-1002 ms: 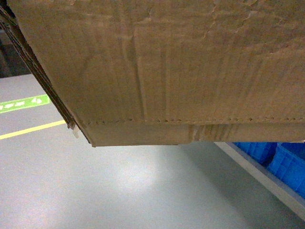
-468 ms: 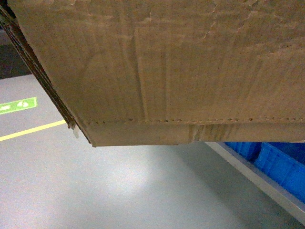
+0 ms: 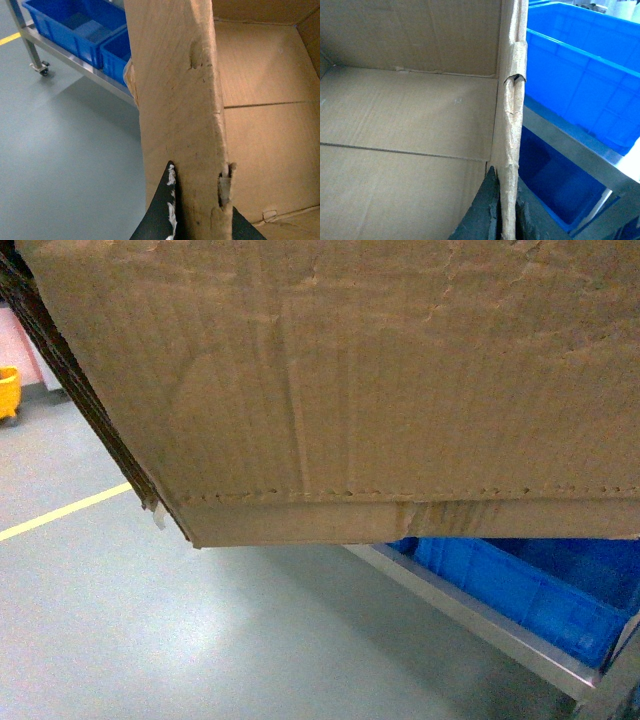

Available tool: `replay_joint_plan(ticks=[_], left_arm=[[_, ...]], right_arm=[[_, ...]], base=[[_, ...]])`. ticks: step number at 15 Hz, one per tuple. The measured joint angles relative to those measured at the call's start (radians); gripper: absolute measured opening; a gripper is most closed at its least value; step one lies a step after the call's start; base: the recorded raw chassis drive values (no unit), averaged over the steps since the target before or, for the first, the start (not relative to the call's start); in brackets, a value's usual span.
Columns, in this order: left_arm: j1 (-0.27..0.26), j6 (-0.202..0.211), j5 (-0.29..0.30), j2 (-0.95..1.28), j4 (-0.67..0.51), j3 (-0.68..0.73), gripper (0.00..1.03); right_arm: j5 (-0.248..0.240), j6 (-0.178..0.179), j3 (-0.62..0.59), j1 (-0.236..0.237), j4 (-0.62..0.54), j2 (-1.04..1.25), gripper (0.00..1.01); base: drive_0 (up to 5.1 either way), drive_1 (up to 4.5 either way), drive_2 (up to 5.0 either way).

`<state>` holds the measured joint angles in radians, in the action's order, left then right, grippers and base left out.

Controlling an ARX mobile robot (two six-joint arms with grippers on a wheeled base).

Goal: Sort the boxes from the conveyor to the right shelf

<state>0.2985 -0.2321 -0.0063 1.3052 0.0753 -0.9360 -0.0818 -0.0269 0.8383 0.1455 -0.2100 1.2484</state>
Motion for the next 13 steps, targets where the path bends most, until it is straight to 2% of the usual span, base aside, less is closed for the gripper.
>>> replay_joint_plan(ticks=[13], left_arm=[[0.0, 0.0, 0.0, 0.0, 0.0, 0.0, 0.04]], right_arm=[[0.0, 0.0, 0.0, 0.0, 0.0, 0.0, 0.04]], base=[[-1.6, -1.55, -1.6]])
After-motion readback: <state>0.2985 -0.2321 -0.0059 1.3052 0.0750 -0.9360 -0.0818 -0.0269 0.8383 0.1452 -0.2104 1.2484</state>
